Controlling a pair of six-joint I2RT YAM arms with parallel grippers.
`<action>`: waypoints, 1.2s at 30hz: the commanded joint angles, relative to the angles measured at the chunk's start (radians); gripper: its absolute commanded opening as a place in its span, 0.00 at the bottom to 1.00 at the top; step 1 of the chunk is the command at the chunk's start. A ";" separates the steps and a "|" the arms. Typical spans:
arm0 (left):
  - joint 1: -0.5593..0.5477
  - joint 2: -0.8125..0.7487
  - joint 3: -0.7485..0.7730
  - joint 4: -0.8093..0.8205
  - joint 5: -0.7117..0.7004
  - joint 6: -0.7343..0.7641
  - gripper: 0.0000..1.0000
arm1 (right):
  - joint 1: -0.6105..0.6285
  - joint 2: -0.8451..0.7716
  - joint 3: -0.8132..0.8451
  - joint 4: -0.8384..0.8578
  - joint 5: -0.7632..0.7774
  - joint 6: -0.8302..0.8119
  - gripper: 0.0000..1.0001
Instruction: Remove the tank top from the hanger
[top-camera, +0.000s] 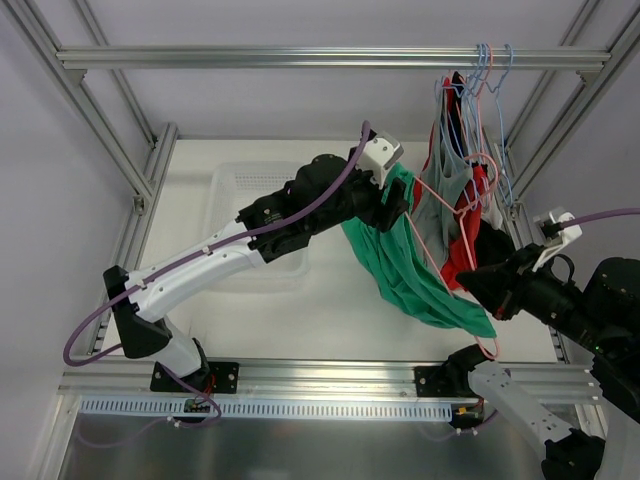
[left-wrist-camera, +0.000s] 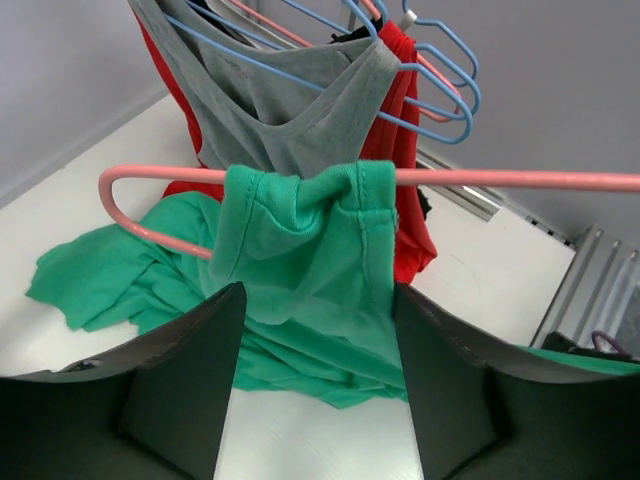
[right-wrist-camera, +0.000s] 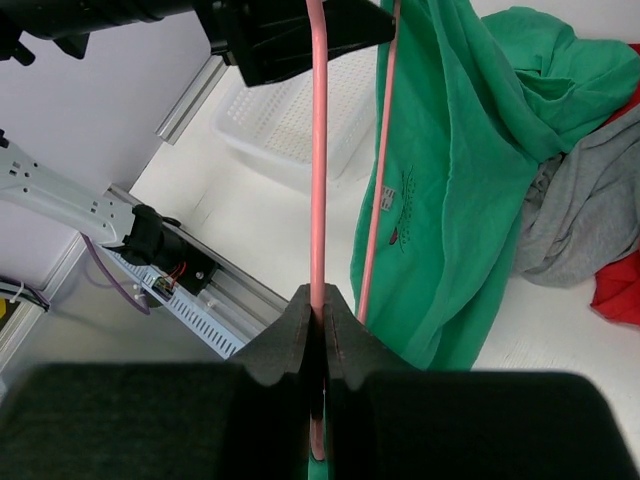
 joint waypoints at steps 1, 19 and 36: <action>-0.009 -0.009 0.053 0.099 -0.025 0.021 0.60 | 0.001 -0.017 0.035 0.030 -0.048 0.016 0.00; -0.009 -0.132 0.021 0.122 -0.510 0.004 0.00 | 0.001 -0.210 0.039 -0.079 -0.181 -0.134 0.00; -0.078 -0.470 -0.847 0.514 0.478 -0.201 0.00 | -0.006 -0.256 -0.617 1.310 0.004 0.255 0.00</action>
